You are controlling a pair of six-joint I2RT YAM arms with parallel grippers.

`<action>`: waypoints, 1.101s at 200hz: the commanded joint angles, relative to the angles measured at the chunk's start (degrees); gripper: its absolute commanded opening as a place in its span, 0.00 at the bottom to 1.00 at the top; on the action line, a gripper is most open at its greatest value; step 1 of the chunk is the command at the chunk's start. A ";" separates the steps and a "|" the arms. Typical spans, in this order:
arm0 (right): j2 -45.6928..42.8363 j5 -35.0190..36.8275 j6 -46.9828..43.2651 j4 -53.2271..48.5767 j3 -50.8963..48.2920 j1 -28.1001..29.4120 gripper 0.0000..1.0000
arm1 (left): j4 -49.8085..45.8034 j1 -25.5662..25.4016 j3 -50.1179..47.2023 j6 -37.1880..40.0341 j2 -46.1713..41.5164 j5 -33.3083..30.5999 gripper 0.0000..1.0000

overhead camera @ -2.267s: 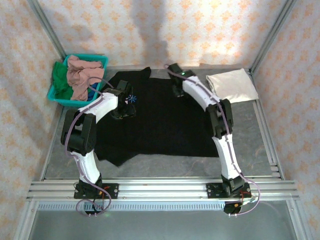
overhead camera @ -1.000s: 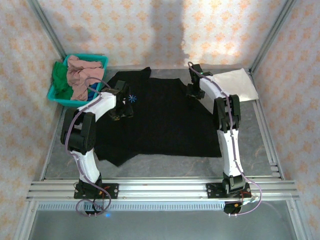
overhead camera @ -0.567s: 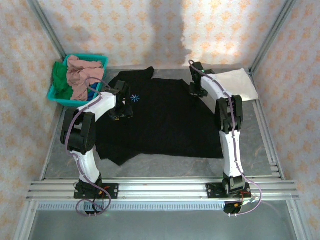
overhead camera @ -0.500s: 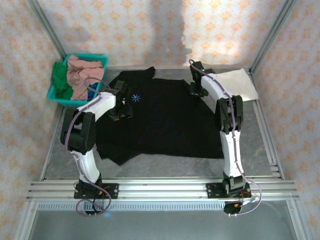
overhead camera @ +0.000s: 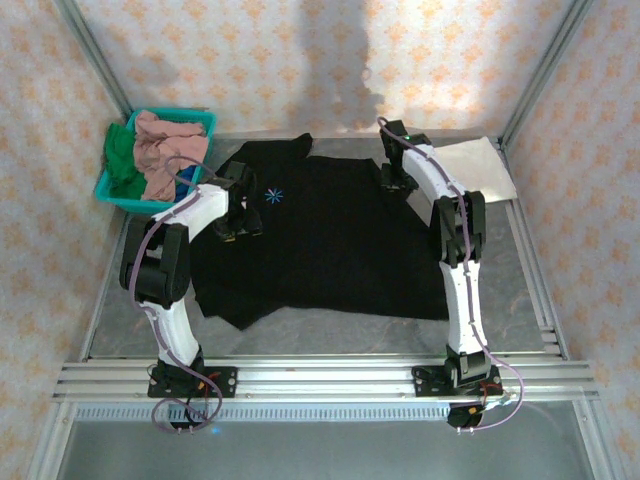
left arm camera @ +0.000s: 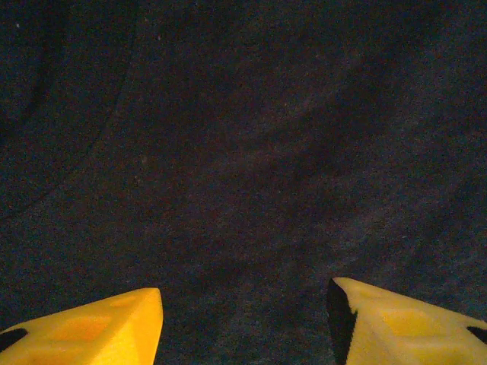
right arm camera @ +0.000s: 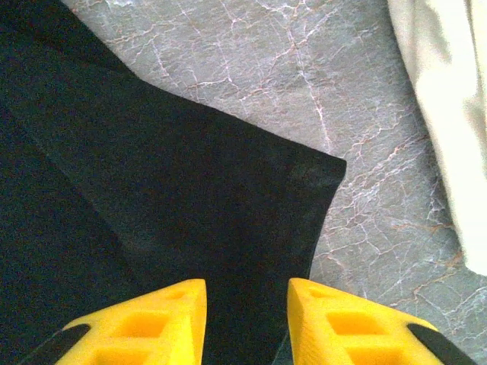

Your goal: Fold and stack the t-shirts

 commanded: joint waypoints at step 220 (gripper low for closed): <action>23.42 -12.68 18.00 0.47 26.68 -10.63 0.18 | 1.40 5.70 -19.76 -5.53 -10.91 0.64 0.60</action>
